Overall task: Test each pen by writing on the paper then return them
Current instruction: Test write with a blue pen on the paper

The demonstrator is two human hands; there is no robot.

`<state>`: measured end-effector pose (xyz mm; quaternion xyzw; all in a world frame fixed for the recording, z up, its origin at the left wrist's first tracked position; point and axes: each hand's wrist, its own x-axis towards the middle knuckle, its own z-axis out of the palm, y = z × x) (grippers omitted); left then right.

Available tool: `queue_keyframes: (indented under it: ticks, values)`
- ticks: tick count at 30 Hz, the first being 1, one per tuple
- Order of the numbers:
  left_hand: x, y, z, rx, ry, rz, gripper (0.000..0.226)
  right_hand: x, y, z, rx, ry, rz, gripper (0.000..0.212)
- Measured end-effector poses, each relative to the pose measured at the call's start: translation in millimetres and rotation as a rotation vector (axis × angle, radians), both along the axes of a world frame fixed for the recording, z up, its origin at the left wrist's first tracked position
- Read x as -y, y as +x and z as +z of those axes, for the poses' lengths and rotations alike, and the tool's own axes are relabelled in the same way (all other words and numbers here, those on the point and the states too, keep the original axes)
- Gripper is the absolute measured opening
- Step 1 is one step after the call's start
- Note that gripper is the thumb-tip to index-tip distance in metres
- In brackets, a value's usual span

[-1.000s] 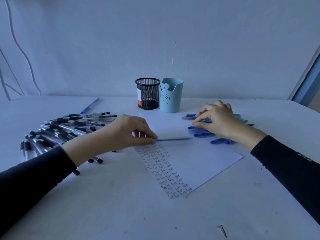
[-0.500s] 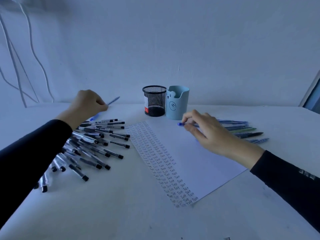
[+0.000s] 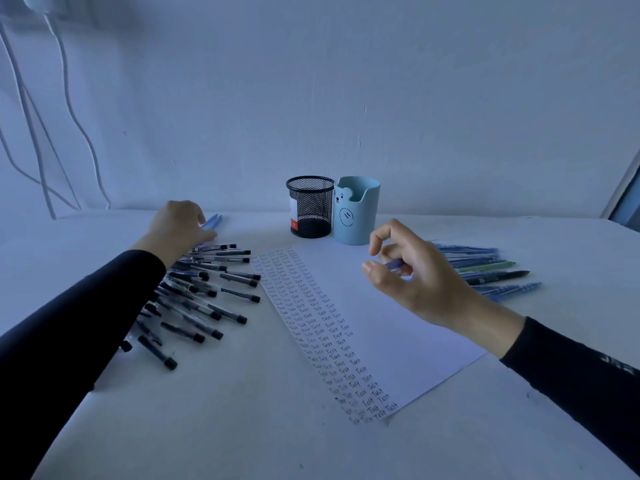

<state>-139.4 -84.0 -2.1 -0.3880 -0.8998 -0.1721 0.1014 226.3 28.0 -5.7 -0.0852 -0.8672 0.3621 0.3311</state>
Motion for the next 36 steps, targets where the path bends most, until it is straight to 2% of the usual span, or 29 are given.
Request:
queue_keyframes:
  ticks: [3, 5, 8, 12, 14, 17, 20, 22, 24, 27, 29, 36]
  values:
    - [-0.3, 1.3, 0.4, -0.005, -0.01, -0.023, 0.014, -2.1, 0.9, 2.7, 0.005, -0.032, 0.002, 0.033]
    - [1.0, 0.6, -0.1, 0.052, 0.014, -0.014, 0.006, -3.6, 0.9, 3.0, 0.025, -0.045, 0.029, 0.036]
    - [2.0, -4.2, -1.7, 0.137, 0.054, 0.005, 0.003, -3.1, 0.0, 2.5, 0.008, -0.085, 0.039, 0.018]
    - [2.5, -6.6, -1.5, 0.113, 0.043, 0.01, 0.006, 1.3, -0.8, 6.7, -0.056, -0.208, 0.002, 0.041]
    - [2.0, -7.2, -2.0, 0.108, 0.042, 0.012, 0.008, 0.6, -1.7, 7.2, -0.069, -0.268, -0.003, 0.045]
    - [2.4, -8.8, -1.0, 0.113, 0.03, 0.003, 0.018, 1.8, -1.7, 5.1, 0.01, -0.433, 0.037, 0.041]
    - [3.5, -1.8, 5.7, 0.102, 0.043, -0.059, 0.026, 5.2, -2.5, 3.6, 0.107, -0.623, 0.094, 0.054]
    - [3.8, 13.1, 10.2, 0.079, 0.033, -0.154, 0.024, 7.4, -3.0, 0.0, 0.147, -0.578, 0.061, 0.046]
    - [8.6, 40.3, 12.3, 0.084, 0.013, -0.259, 0.021, 8.8, -3.2, -4.7, 0.199, -0.477, 0.02, 0.02]
    - [17.7, 75.9, 4.4, 0.043, -0.041, -0.441, 0.043, 11.9, -2.4, -7.2, 0.276, -0.448, 0.005, 0.003]
    - [23.9, 90.9, -3.9, 0.068, -0.088, -0.513, 0.059, 15.5, -2.2, -4.7, 0.302, -0.448, 0.016, 0.009]
    - [25.6, 100.6, -17.2, 0.074, -0.182, -0.559, 0.076, 28.8, -6.2, -11.1, 0.272, -0.347, -0.09, 0.039]
